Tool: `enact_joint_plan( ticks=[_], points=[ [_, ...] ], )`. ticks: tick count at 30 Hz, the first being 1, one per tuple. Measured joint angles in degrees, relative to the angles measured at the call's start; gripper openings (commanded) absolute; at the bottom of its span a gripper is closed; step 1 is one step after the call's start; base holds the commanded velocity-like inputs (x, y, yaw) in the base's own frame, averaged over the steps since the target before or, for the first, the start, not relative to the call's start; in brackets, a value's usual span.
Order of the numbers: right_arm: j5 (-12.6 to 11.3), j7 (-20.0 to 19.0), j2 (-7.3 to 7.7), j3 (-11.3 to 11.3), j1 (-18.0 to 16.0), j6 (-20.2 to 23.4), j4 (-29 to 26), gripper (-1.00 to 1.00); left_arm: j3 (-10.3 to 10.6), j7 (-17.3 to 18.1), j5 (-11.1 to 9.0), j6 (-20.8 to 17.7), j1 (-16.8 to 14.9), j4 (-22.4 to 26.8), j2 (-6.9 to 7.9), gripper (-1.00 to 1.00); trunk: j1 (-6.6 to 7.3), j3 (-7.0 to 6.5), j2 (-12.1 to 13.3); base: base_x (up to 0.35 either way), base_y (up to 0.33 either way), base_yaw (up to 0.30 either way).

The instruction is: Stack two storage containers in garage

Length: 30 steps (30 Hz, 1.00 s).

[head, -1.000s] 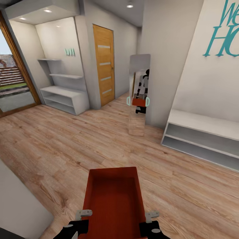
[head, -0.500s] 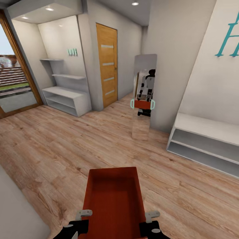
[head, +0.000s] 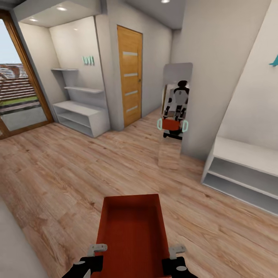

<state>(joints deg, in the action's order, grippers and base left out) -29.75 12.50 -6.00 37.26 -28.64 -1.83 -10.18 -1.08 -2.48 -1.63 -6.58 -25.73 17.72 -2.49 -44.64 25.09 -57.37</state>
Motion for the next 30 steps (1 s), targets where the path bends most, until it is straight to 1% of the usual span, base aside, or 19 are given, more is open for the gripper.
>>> enact_joint_plan(
  ticks=[6, 8, 20, 30],
  points=[
    [0.01, -0.01, 0.0, -0.02, 0.01, 0.0, 0.0, -1.0, 0.01, 0.0, 0.0, 0.0, 0.0, 0.0, 0.0, -1.0, 0.0, 0.0, 0.0, 0.325, 0.0, 0.263],
    [0.0, 0.0, 0.02, -0.01, 0.01, 0.0, -0.04, -1.0, 0.01, 0.0, 0.0, 0.0, 0.0, 0.02, 0.0, -1.0, 0.0, 0.0, 0.0, 0.325, 0.0, 0.143],
    [0.07, 0.02, 0.06, -0.06, 0.02, 0.06, -0.17, -1.0, -0.01, -0.01, 0.0, 0.01, -0.01, 0.05, -0.02, -1.0, 0.0, 0.0, 0.0, 0.325, 0.0, 0.027],
    [0.03, 0.01, 0.02, -0.03, 0.0, 0.0, -0.08, -1.0, 0.0, 0.0, -0.01, 0.0, 0.0, 0.08, 0.0, -1.0, 0.0, 0.0, 0.0, 0.325, 0.0, 0.247]
  ],
)
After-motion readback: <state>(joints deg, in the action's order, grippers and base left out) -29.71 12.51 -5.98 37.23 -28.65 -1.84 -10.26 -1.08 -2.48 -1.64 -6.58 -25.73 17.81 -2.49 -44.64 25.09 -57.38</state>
